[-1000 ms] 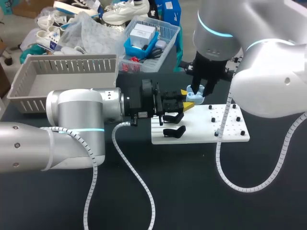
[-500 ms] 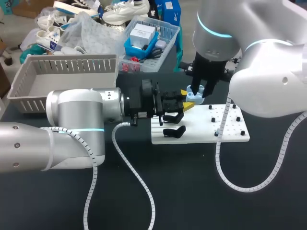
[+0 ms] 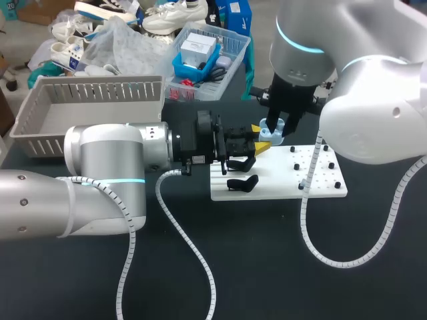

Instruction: Pick up each earbud case from the left stands, insert the matching earbuds, close the lid, and place the case in the box.

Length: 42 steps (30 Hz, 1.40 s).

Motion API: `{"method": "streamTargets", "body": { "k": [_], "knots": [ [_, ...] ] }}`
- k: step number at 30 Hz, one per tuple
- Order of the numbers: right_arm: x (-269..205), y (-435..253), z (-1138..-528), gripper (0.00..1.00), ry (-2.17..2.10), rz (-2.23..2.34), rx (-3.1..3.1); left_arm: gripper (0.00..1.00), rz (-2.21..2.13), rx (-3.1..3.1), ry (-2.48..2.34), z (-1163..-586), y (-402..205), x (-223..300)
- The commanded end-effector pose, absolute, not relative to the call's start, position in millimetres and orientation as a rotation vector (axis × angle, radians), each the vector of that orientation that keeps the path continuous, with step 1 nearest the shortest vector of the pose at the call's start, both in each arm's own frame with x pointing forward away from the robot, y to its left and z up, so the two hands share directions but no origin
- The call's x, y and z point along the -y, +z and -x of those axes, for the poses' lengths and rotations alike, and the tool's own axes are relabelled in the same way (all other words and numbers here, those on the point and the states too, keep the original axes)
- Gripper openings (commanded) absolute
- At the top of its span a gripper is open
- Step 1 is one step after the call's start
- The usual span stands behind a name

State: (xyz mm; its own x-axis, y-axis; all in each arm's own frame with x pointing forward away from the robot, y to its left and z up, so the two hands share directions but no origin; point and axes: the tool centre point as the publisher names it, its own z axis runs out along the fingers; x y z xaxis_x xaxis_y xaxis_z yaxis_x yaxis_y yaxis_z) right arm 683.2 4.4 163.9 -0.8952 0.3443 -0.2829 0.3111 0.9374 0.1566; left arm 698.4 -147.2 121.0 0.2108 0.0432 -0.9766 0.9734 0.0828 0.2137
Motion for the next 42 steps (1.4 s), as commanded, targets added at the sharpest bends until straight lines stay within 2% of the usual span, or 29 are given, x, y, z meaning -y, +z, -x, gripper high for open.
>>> {"method": "streamTargets", "body": {
  "k": [1, 17, 18, 19, 21, 28, 42],
  "knots": [
    [-5, 161, -686, 0.0, 0.158, -0.48, -2.79, 0.0, -1.261, -1.113, -0.971, -699, 120, 147],
    [-5, 157, -685, 0.0, 0.181, -0.48, -2.801, 0.0, -1.261, -1.113, -0.971, -699, 120, 147],
    [-5, 157, -685, 0.05, 0.183, -0.48, -2.802, 0.0, -1.261, -1.113, -0.971, -699, 120, 147],
    [-5, 157, -685, 0.22, 0.185, -0.479, -2.803, 0.0, -1.261, -1.113, -0.971, -699, 120, 147],
    [-6, 158, -685, 0.3, 0.187, -0.477, -2.804, 0.0, -1.261, -1.113, -0.971, -699, 120, 147],
    [-6, 163, -679, 0.24, 0.192, -0.465, -2.793, 0.0, -1.261, -1.113, -0.971, -699, 120, 147],
    [1, 172, -642, 0.24, 0.182, -0.387, -2.759, 0.0, -1.261, -1.113, -0.971, -699, 120, 147]
  ]
}}
